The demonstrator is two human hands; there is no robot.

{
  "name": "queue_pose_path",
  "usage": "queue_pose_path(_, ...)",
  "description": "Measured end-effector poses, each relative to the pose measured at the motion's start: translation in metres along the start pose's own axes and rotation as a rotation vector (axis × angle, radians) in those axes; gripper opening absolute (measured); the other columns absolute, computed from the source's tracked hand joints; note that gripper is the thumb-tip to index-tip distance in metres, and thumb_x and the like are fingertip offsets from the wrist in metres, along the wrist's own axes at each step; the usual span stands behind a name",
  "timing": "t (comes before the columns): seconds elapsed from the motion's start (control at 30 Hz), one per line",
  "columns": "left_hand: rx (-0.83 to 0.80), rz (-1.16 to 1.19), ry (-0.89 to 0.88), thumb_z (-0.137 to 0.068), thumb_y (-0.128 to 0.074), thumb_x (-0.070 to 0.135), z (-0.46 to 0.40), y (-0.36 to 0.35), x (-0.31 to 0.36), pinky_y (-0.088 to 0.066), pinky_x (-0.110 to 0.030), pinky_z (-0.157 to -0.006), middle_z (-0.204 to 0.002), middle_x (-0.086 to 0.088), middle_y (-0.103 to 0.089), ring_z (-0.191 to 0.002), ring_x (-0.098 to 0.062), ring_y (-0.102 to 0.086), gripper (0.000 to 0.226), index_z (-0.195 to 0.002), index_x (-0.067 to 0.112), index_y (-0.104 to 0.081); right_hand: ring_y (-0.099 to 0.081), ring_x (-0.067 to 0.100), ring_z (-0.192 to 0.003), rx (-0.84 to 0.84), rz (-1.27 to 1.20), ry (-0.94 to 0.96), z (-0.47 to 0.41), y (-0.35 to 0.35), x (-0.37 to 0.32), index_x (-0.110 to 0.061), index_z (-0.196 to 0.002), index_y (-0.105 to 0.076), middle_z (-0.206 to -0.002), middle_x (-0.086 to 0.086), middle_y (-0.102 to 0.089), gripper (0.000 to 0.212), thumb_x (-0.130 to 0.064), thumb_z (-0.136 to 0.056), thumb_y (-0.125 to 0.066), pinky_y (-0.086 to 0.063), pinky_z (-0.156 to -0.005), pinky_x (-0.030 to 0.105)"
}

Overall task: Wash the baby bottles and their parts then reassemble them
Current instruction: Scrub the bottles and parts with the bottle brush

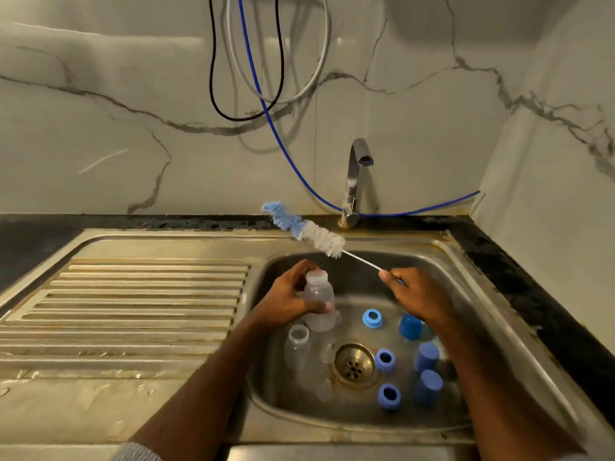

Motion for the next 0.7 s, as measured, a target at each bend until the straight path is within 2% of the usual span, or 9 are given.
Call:
queue_pose_path(0.1, -0.077, -0.123, -0.043, -0.069, -0.093, 0.025, 0.003, -0.002, 0.007, -0.057, -0.024, -0.085, -0.109, 0.006, -0.067, -0.098, -0.007, -0.066, 0.058, -0.118, 0.025, -0.061, -0.046, 0.012, -0.056, -0.026, -0.006, -0.023, -0.003, -0.003, 0.006, -0.014, -0.065, -0.054, -0.056, -0.003, -0.048, 0.051, -0.051, -0.1, -0.049, -0.041, -0.06, 0.035)
queue_pose_path(0.27, -0.209, -0.305, -0.114, -0.064, -0.089, 0.013, 0.015, 0.001, 0.011, -0.055, -0.027, -0.079, -0.1, 0.005, -0.064, -0.091, -0.009, -0.064, 0.051, -0.104, 0.02, -0.06, -0.041, 0.013, -0.055, -0.026, -0.077, -0.042, -0.004, -0.001, 0.014, -0.02, -0.059, -0.044, -0.054, -0.004, -0.042, 0.05, -0.047, -0.1, -0.052, -0.037, -0.06, 0.035)
queue_pose_path(0.37, -0.255, -0.496, -0.12, -0.06, -0.09, 0.018, 0.025, 0.003, 0.012, -0.054, -0.039, -0.085, -0.103, 0.001, -0.064, -0.094, -0.017, -0.064, 0.054, -0.106, 0.016, -0.061, -0.041, 0.014, -0.056, -0.032, -0.091, -0.051, -0.001, 0.0, 0.017, -0.021, -0.06, -0.046, -0.055, -0.003, -0.042, 0.049, -0.048, -0.1, -0.052, -0.038, -0.061, 0.035)
queue_pose_path(0.53, -0.405, -0.746, 0.026, -0.052, -0.086, 0.055, 0.042, 0.003, 0.008, -0.056, -0.042, -0.087, -0.109, 0.011, -0.062, -0.099, -0.013, -0.06, 0.063, -0.104, 0.039, -0.053, -0.038, 0.011, -0.053, -0.035, -0.109, -0.044, -0.002, -0.003, 0.015, -0.021, -0.059, -0.044, -0.051, -0.007, -0.04, 0.05, -0.049, -0.1, -0.053, -0.035, -0.058, 0.032)
queue_pose_path(0.7, -0.489, -1.03, 0.097, -0.055, -0.09, 0.052, 0.043, -0.006, -0.008, -0.048, -0.038, -0.087, -0.122, 0.009, -0.058, -0.111, -0.018, -0.055, 0.074, -0.113, 0.044, -0.045, -0.035, 0.009, -0.05, -0.03, -0.111, -0.036, -0.001, -0.005, 0.017, -0.02, -0.056, -0.04, -0.044, -0.011, -0.036, 0.053, -0.049, -0.098, -0.055, -0.034, -0.056, 0.031)
Point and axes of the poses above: each hand's wrist, its own z-axis away from the middle knuckle, its own y-axis out of the back of the hand, x = y × z, the point moved 2 cm from there along -z, towards the middle knuckle
